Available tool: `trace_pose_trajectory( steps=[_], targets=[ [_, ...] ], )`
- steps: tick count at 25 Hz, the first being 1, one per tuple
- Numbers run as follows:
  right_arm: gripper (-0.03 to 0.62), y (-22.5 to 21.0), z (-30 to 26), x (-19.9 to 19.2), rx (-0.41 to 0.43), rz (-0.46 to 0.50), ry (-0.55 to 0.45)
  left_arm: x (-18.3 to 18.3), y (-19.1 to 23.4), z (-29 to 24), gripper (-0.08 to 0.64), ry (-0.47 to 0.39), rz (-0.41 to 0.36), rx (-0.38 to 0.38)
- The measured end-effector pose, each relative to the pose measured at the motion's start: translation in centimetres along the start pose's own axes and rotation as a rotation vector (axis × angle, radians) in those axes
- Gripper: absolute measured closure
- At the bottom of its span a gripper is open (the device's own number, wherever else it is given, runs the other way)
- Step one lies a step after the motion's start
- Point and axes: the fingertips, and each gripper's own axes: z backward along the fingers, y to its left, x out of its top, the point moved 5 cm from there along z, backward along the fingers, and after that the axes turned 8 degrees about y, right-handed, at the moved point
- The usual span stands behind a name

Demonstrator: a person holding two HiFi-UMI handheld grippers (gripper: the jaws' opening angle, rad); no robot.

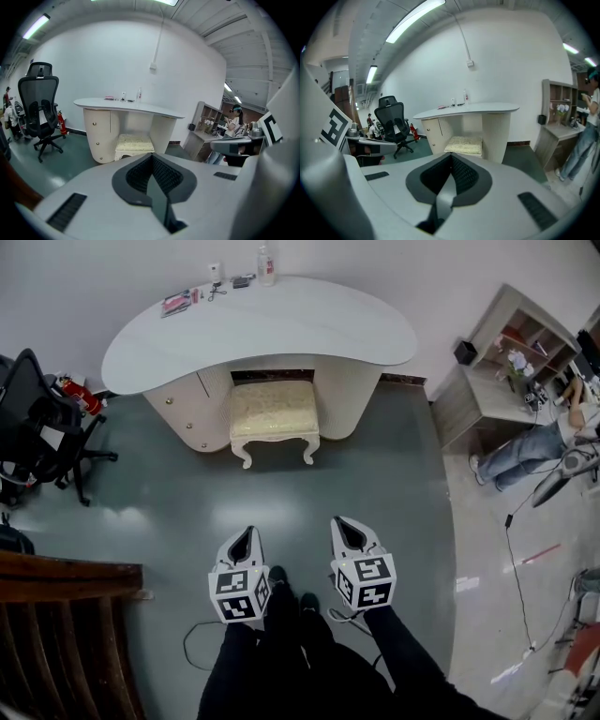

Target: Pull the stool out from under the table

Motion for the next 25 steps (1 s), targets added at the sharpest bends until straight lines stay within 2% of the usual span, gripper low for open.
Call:
trace_pose_trajectory(
  steps=[5, 11, 19, 25],
  targets=[
    [0.589, -1.4, -0.5, -0.5, -0.065, 0.015, 0.032, 0.1, 0.9, -0.7, 0.552, 0.018, 0.003, 0.038],
    [0.589, -2.3, -3.3, 0.4, -0.098, 0.029, 0.057, 0.7, 3.5, -3.7, 0.552, 0.034, 0.021, 0.055],
    [0.589, -5.2, -12.9, 2.1, -0.122, 0.052, 0.14, 1.7, 7.7, -13.5, 0.552, 0.112, 0.022, 0.055],
    [0.589, -7.3, -20.9, 3.2, -0.133, 0.01, 0.187, 2.9, 11.8, -21.4, 0.552, 0.161, 0.02, 0.062]
  ],
)
